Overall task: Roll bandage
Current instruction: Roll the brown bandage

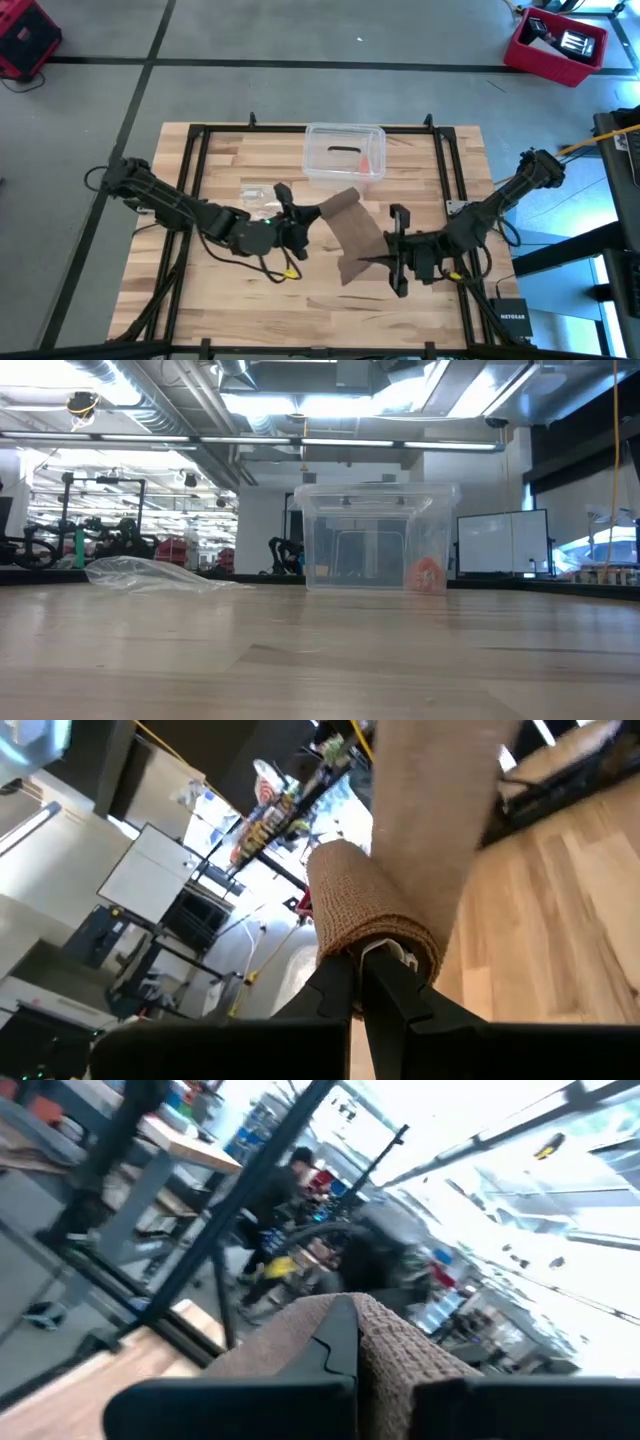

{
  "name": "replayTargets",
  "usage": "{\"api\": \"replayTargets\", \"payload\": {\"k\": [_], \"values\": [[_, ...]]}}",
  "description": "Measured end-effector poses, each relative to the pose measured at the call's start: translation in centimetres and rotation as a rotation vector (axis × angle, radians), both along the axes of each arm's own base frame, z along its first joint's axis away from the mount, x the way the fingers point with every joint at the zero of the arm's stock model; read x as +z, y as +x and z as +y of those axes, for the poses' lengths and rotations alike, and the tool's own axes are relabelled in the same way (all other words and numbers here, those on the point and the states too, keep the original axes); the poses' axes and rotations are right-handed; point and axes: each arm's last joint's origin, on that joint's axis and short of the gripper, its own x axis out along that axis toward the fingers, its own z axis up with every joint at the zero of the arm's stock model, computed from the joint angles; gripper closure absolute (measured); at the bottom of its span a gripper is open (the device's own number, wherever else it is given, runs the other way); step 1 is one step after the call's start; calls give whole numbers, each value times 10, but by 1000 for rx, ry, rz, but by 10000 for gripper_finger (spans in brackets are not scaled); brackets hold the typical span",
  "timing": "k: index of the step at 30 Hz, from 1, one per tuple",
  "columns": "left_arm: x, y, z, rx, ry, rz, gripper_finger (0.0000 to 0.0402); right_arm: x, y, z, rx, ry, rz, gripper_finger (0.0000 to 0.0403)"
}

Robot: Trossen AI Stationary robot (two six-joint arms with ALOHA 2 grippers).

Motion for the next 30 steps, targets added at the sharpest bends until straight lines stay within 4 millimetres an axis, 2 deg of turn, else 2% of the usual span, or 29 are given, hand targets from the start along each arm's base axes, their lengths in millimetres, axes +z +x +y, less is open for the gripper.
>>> {"api": "replayTargets", "payload": {"k": [8,13,24,30], "values": [[-28,16,-14,-53,0,68,401,19,11,-23,-164,-64,-71,402],[-37,17,-25,-74,6,89,401,26,18,-41,-248,-56,-86,402],[-38,11,-40,-131,2,96,401,21,34,-79,-392,1,-39,393],[-39,12,-40,-191,-41,100,401,6,50,-94,-413,71,37,373]]}}
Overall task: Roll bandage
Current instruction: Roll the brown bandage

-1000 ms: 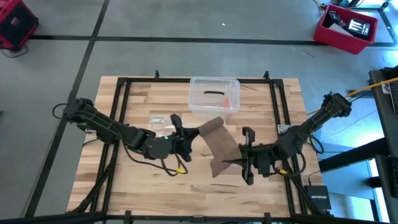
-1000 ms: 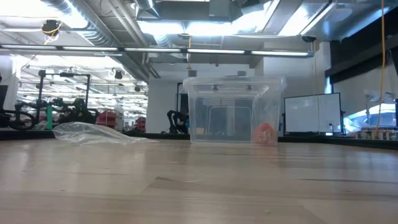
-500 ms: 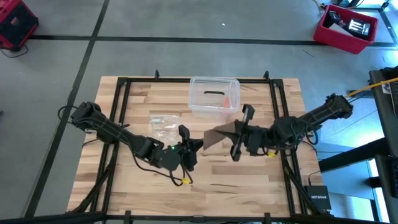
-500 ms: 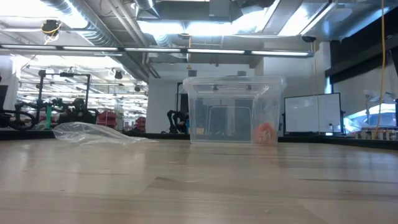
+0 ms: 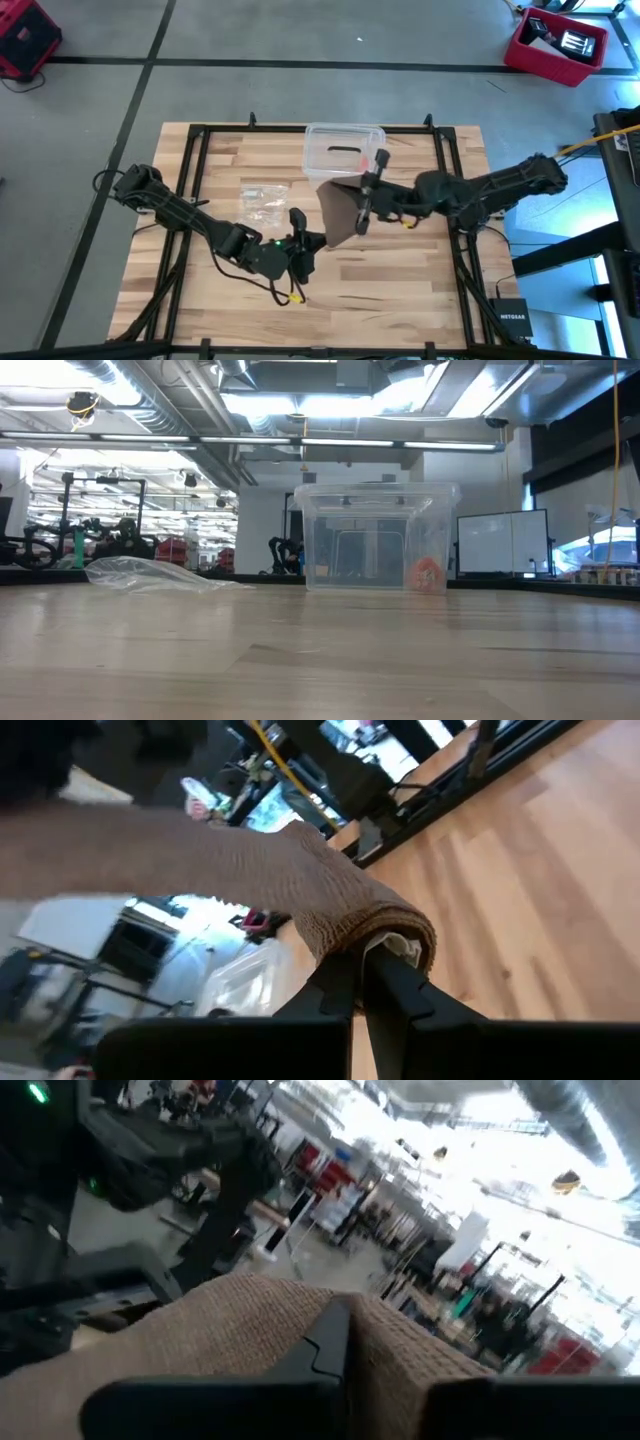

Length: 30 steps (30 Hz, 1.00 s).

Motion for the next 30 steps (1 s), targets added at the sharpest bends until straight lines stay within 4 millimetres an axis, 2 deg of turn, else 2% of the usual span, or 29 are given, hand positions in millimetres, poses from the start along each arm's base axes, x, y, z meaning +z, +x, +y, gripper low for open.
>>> {"api": "replayTargets", "payload": {"k": [5,11,15,20,24,30], "values": [[-4,3,1,-4,-112,-22,401,-25,18,-8,-24,51,127,339],[-15,9,-5,14,-259,-51,401,-62,34,-19,-52,204,328,251],[-37,20,-11,28,-363,-51,401,-83,42,-23,-13,313,443,198],[-65,31,-17,75,-437,-29,401,-106,47,-23,20,375,581,154],[-84,38,-18,103,-446,-3,401,-114,47,-22,26,380,649,136],[-92,42,-13,118,-432,12,401,-116,47,-21,64,402,662,130]]}}
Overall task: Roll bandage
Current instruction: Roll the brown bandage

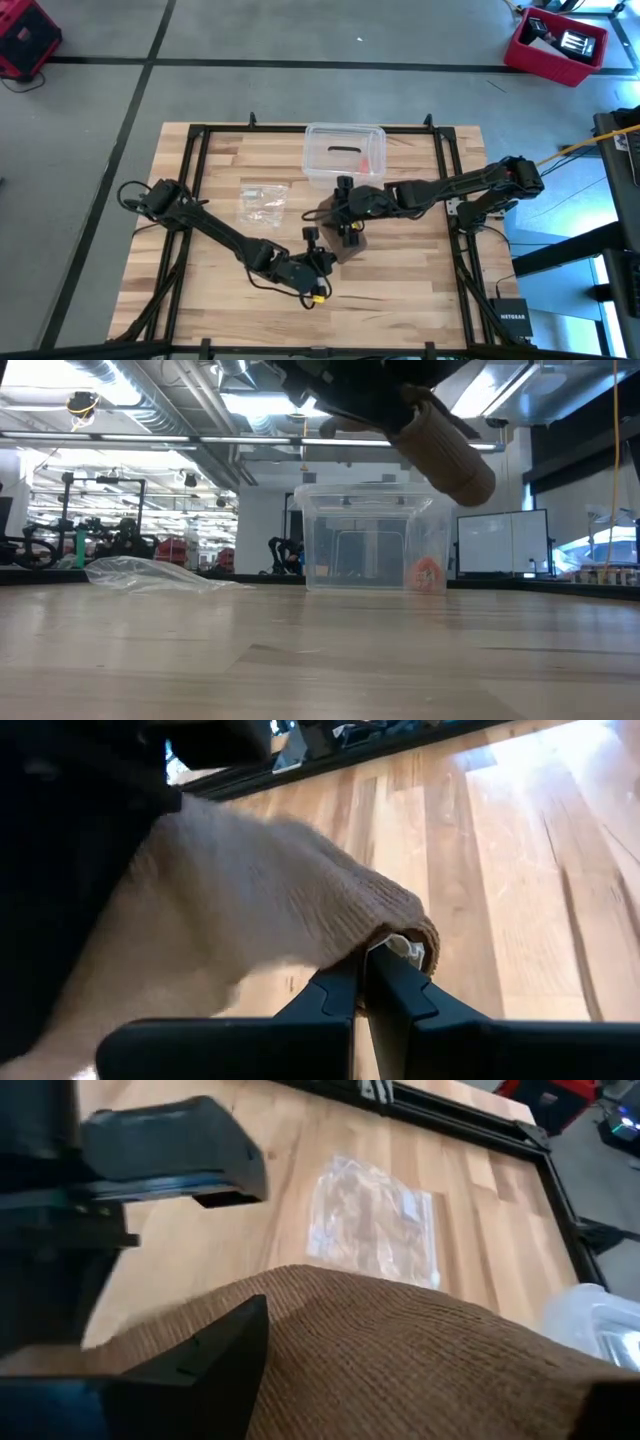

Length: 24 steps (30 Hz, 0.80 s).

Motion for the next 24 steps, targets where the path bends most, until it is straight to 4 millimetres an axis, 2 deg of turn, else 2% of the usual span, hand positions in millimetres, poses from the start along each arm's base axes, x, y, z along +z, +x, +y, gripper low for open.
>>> {"api": "replayTargets", "payload": {"k": [5,13,17,24], "values": [[1,0,-1,-22,33,3,401,-8,3,-10,-45,17,39,129],[-1,0,-2,-45,-17,18,401,-11,3,-25,-47,212,78,129],[-1,1,-1,-42,-25,16,401,-15,3,-25,-32,267,106,128],[-3,1,1,-33,-29,27,401,-20,4,-24,-29,279,143,90]]}}
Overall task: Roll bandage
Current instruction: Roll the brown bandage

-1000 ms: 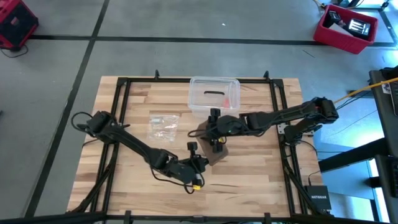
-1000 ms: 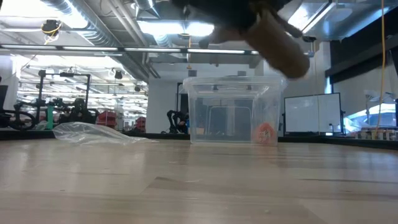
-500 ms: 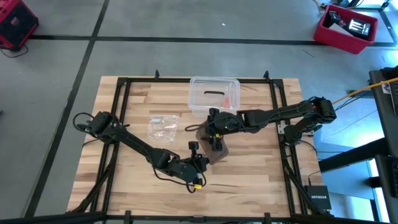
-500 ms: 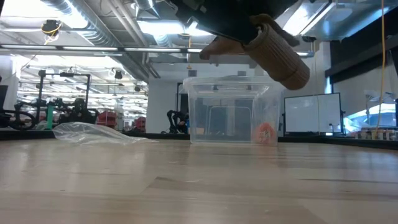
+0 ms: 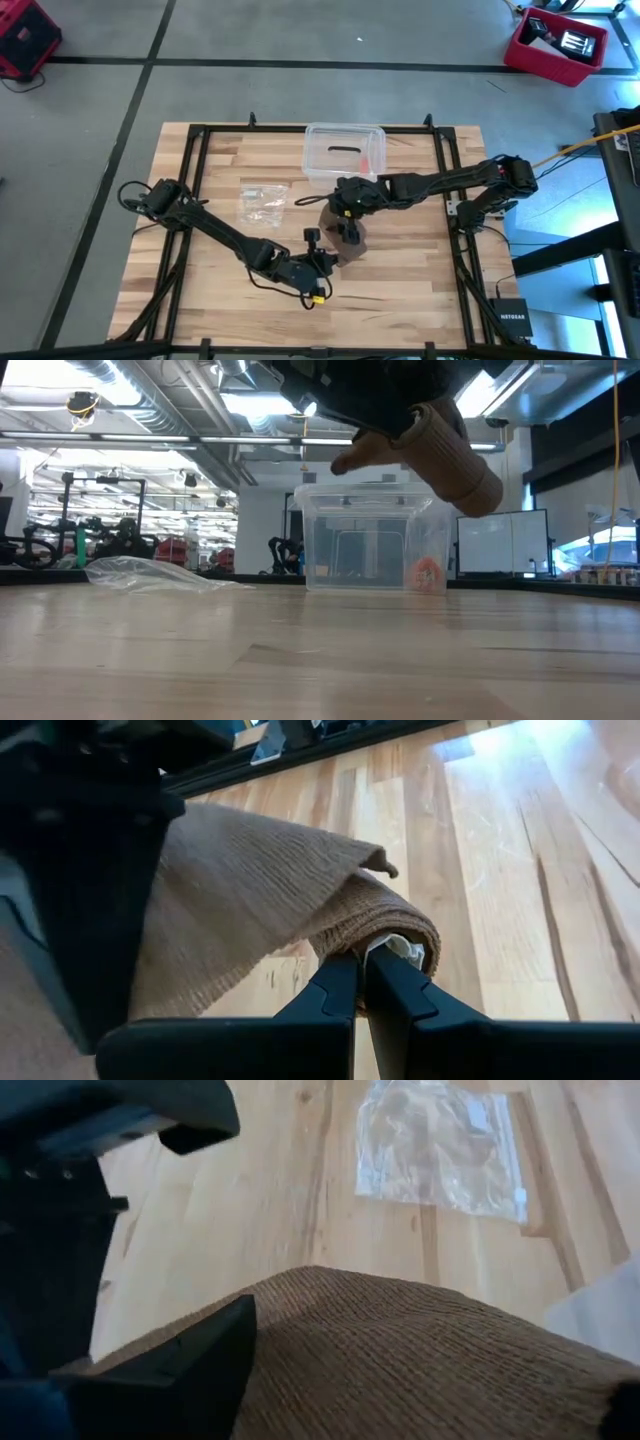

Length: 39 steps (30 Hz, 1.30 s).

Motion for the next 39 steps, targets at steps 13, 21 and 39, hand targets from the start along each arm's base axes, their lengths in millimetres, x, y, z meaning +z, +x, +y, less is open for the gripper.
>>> {"api": "replayTargets", "payload": {"k": [13,21,39], "values": [[0,-1,0,1,0,4,401,37,-6,0,-9,28,151,99],[0,0,0,0,8,4,401,51,4,0,-42,7,50,109],[-20,6,-4,6,12,25,401,32,17,-1,-70,-12,94,110]]}}
